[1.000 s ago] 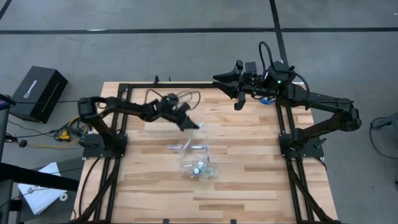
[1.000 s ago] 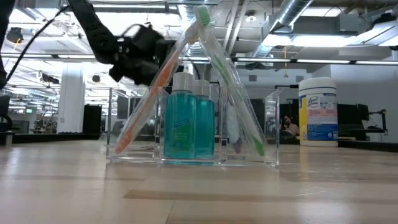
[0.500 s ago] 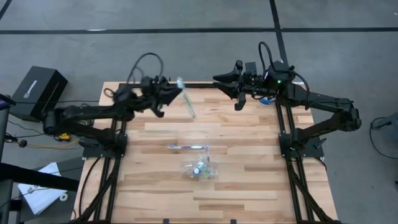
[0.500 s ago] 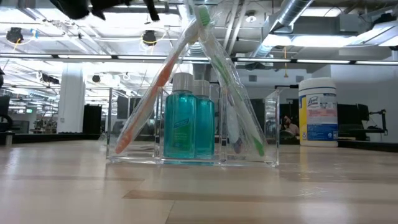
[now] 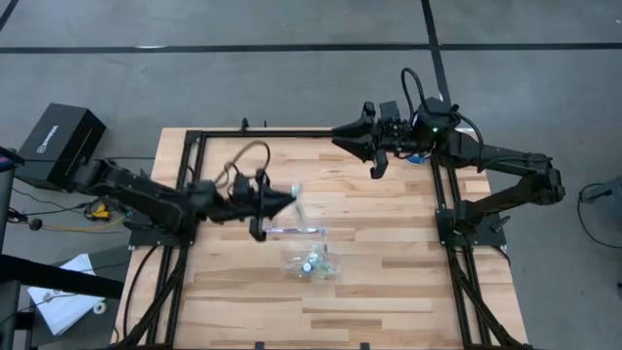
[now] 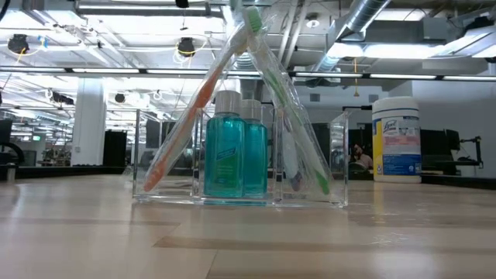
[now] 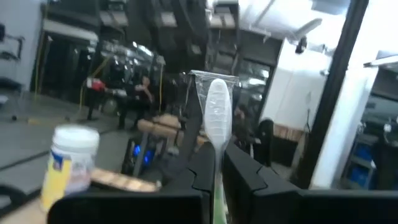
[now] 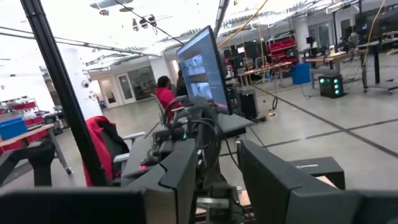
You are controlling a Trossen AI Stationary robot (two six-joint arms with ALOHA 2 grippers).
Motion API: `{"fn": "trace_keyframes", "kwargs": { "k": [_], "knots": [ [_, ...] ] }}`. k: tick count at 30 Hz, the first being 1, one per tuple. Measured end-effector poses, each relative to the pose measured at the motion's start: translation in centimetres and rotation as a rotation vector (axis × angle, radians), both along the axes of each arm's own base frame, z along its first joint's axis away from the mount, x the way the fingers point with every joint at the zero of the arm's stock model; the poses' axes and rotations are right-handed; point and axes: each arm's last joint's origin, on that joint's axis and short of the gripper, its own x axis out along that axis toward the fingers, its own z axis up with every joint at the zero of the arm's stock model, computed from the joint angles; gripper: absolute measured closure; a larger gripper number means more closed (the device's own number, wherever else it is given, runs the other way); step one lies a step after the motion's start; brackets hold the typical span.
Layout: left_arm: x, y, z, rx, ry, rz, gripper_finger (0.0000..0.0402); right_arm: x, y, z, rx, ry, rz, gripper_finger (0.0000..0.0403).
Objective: Pick & Place toothbrushing station
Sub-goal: Put the green toothbrush into the center transparent organizer
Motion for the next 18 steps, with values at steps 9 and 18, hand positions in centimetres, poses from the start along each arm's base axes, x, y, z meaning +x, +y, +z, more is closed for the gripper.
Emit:
{"fn": "trace_keyframes", "kwargs": {
  "k": [9,18],
  "knots": [
    [-2.0,-4.9,-4.2,-0.008,0.005,-0.043,0.0396,0.3,1.0,-0.8,0.049,0.086,0.041,0.0285],
    [-3.5,-5.8,-8.4,-0.021,0.081,-0.011,0.0396,0.5,2.9,-1.0,0.063,0.104,0.078,0.0285]
  ]
}}
